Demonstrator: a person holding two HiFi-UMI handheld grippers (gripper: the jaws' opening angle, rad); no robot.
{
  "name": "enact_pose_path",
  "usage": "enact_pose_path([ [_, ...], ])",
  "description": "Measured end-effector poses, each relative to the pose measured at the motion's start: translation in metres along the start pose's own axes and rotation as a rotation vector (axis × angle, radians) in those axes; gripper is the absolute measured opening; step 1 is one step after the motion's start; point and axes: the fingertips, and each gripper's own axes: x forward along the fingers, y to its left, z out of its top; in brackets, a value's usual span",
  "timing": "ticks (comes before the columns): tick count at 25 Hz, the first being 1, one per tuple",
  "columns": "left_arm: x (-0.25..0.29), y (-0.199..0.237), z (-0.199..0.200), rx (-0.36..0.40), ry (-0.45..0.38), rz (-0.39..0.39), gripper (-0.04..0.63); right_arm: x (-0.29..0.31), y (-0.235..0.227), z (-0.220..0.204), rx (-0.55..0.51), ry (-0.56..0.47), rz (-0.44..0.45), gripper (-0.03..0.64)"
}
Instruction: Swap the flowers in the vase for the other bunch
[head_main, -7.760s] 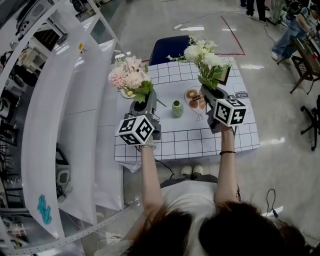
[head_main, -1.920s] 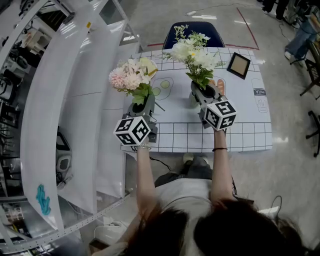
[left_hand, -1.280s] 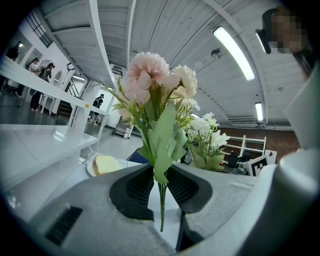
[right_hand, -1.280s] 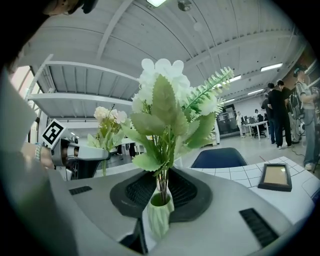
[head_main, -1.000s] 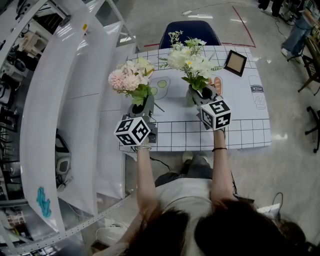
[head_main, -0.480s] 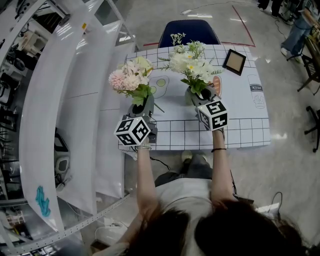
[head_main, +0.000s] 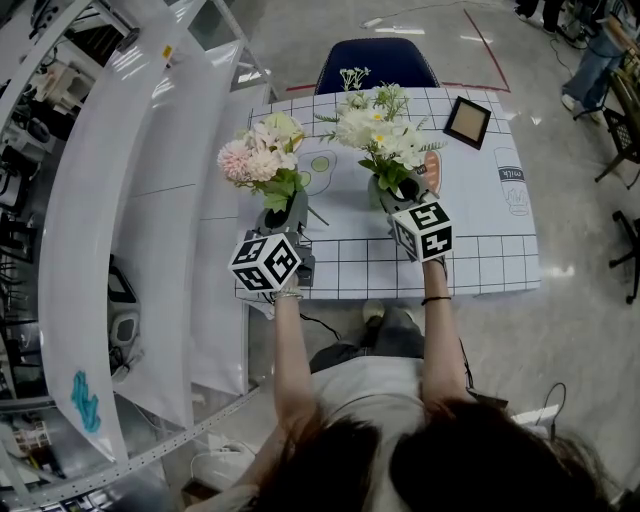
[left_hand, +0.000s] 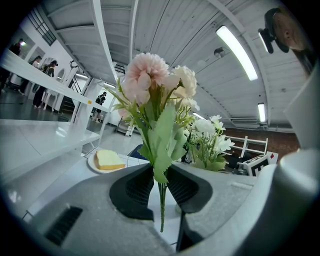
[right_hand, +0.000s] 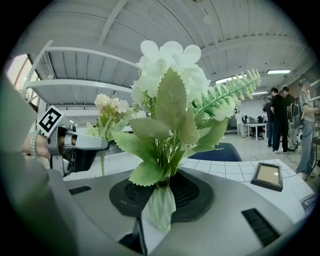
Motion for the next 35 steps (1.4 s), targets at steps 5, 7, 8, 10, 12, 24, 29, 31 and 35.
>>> enact_pose_path([
  [5, 0.002, -0.003, -0.003, -0.002, 0.006, -0.004, 0.076, -0.002, 0.001, 0.000, -0.004, -0.006, 0.000, 0.058],
  [7, 0.003, -0.004, -0.003, -0.004, 0.007, -0.006, 0.077, -0.003, 0.002, 0.000, -0.005, -0.008, -0.001, 0.063],
  [8, 0.003, -0.005, -0.004, -0.004, 0.007, -0.007, 0.076, -0.003, 0.002, 0.000, -0.006, -0.009, -0.001, 0.067],
  [10, 0.004, -0.006, -0.004, -0.005, 0.008, -0.008, 0.076, -0.004, 0.002, 0.000, -0.006, -0.012, -0.004, 0.075],
  [12, 0.004, -0.008, -0.006, -0.004, 0.009, -0.007, 0.075, -0.005, 0.002, 0.000, -0.004, -0.017, -0.006, 0.078],
  [24, 0.002, -0.012, -0.009, -0.009, 0.009, -0.003, 0.076, -0.009, 0.005, -0.002, 0.012, -0.027, 0.011, 0.100],
  [29, 0.000, -0.012, -0.009, -0.014, 0.004, -0.001, 0.076, -0.010, 0.007, -0.003, 0.013, -0.026, 0.015, 0.100],
  [31, -0.001, -0.013, -0.010, -0.015, 0.004, 0.000, 0.076, -0.012, 0.007, -0.004, 0.013, -0.025, 0.016, 0.100],
  [35, -0.002, -0.014, -0.010, -0.019, 0.003, 0.002, 0.077, -0.015, 0.008, -0.004, 0.022, -0.022, 0.024, 0.100],
])
